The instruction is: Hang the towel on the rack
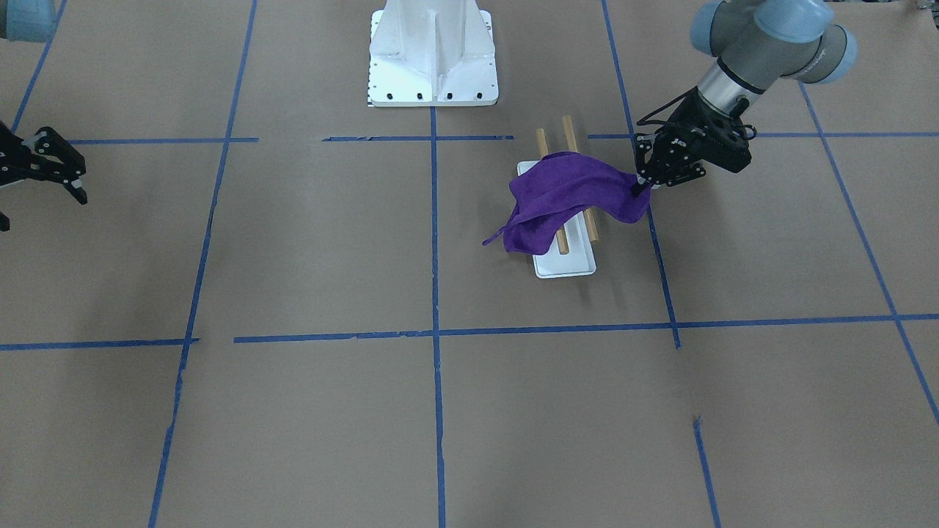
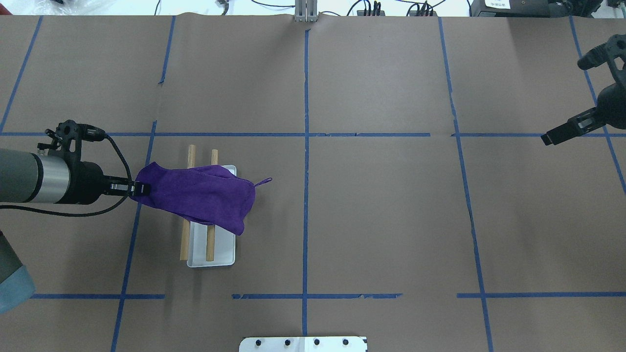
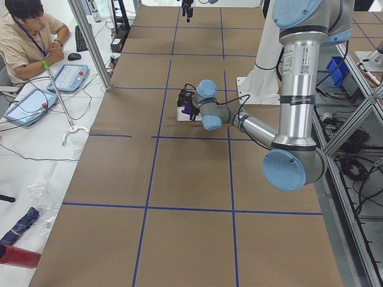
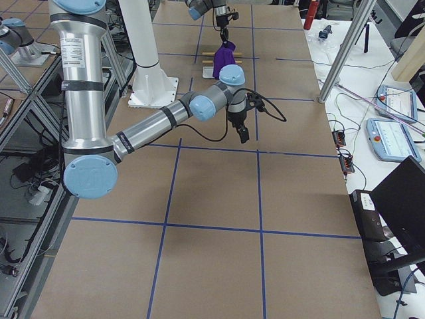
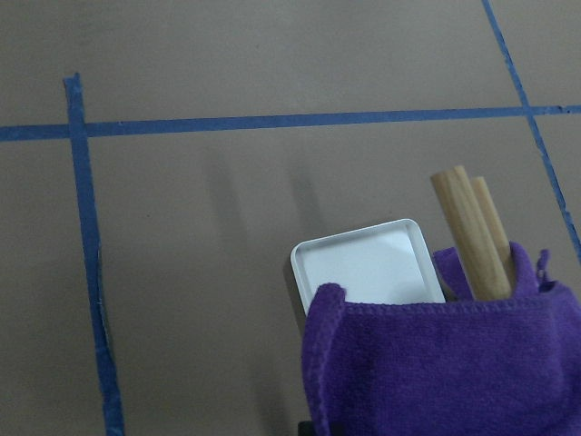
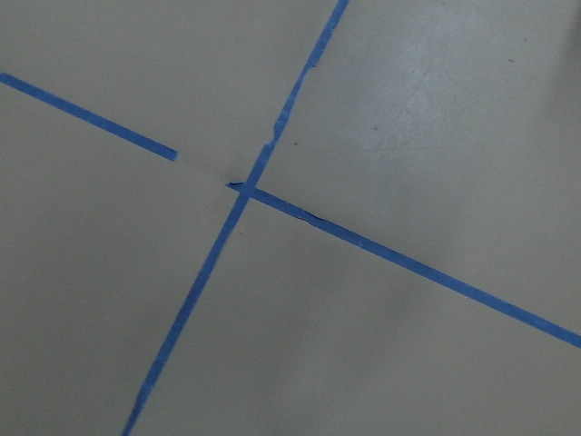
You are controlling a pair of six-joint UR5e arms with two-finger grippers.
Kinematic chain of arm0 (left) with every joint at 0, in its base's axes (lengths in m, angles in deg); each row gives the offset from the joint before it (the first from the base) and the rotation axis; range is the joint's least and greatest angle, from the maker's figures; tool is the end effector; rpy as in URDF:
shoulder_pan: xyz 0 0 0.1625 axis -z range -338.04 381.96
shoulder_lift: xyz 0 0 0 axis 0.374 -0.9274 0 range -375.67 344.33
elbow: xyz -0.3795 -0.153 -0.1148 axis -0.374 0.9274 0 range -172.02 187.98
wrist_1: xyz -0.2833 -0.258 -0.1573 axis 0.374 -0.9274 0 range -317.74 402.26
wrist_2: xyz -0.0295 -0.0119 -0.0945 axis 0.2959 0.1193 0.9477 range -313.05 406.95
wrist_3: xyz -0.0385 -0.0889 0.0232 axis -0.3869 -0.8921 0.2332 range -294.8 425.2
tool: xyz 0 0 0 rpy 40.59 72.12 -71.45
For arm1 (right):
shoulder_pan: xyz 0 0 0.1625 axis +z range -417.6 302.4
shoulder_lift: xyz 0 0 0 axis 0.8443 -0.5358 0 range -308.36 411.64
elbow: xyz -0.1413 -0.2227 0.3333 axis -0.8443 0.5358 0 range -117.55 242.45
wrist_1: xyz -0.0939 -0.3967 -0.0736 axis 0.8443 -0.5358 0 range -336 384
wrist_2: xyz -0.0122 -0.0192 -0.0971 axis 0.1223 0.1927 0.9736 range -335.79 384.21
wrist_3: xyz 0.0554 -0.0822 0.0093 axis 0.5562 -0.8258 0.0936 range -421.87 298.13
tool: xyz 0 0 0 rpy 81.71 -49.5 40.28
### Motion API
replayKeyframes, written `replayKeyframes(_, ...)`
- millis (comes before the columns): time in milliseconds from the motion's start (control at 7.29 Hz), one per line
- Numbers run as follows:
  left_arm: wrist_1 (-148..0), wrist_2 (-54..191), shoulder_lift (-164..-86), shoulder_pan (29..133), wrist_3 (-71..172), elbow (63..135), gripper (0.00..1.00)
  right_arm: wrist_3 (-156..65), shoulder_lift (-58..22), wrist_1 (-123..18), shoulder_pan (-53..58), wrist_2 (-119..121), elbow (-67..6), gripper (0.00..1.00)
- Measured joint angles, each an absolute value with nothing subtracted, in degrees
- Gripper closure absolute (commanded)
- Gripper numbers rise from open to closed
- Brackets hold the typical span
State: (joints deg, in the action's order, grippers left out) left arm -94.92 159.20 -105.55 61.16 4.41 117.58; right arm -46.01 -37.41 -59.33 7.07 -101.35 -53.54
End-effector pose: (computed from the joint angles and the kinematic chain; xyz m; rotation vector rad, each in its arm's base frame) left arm 0.3217 -0.3856 0.4017 0.3605 1.1399 0.0728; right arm -0.1391 -0.4702 0.4220 0.3203 -0.7663 -0.3377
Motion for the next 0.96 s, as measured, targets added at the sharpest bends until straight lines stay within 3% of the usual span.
replayKeyframes(412, -93.2, 161.7, -105.6, 64.1, 15.0, 115.2, 0.00, -48.9, -41.9, -59.0, 12.5, -103.0, -50.0, 0.00)
replayKeyframes(961, -73.6, 171.0, -103.8, 84.4, 42.6, 113.4, 0.00, -52.4, -50.5, -58.8, 21.1, -103.4, -41.8, 0.00)
